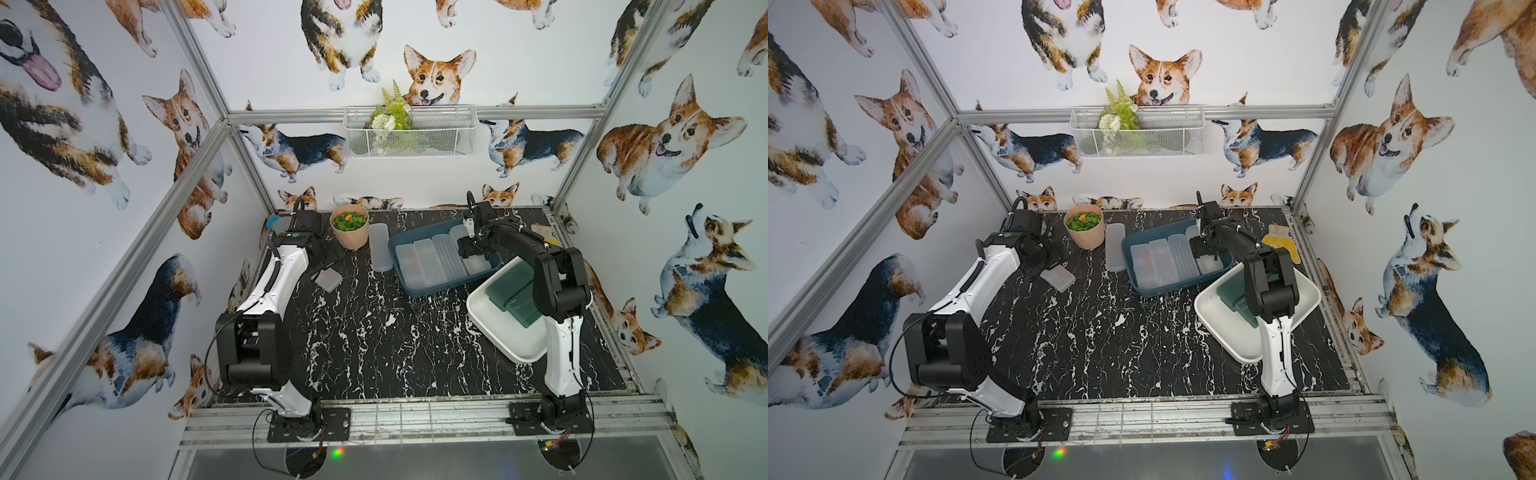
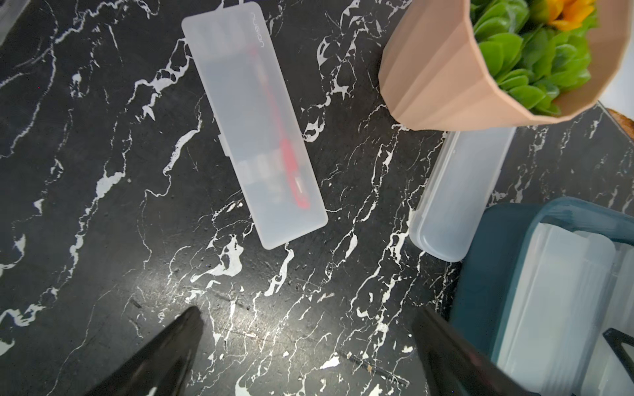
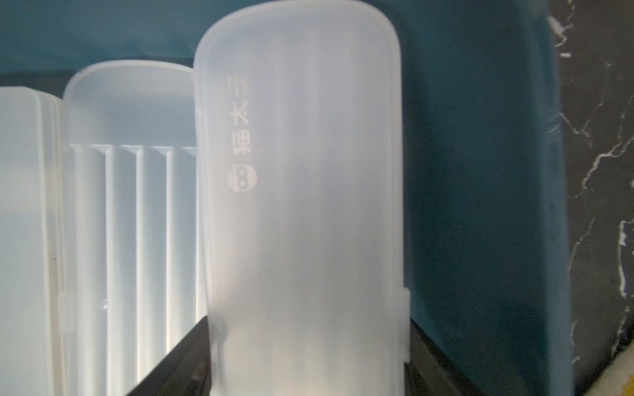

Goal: Place the pencil cases by color into the storage box
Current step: Place the pencil case at the storage box.

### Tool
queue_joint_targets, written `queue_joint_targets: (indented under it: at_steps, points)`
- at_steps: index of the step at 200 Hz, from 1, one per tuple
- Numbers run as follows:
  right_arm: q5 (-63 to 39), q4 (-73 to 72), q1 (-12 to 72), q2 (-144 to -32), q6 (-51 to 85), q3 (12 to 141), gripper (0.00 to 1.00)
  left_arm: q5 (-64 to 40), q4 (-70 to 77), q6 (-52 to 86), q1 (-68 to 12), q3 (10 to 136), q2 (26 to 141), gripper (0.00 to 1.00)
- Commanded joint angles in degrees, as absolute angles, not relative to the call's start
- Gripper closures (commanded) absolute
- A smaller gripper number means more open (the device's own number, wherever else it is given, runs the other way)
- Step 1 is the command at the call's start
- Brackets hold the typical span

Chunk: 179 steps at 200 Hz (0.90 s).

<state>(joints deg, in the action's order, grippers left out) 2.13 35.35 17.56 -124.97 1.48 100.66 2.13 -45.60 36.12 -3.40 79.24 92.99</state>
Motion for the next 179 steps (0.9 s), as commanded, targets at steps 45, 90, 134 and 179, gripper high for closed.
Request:
queue_joint_targets:
  at_steps: [45,90,134,179]
  points:
    - [4.20,39.43,17.49,-126.44,1.62,103.37,0.19,7.42,-54.31,35.02,-3.39,87.00,99.91,0.02]
    - [3.62,39.23,17.49,-124.20,3.65,103.90,0.08,7.36,-56.06,36.72,-3.05,90.16,103.88,0.01]
    - [0.77,34.83,17.67,-116.27,8.12,99.68,0.01,7.10,-57.29,38.76,-2.77,92.72,107.96,0.00]
    - [-1.03,32.79,19.95,-108.16,10.65,94.19,0.01,6.36,-57.28,43.19,-2.35,93.21,111.78,0.00]
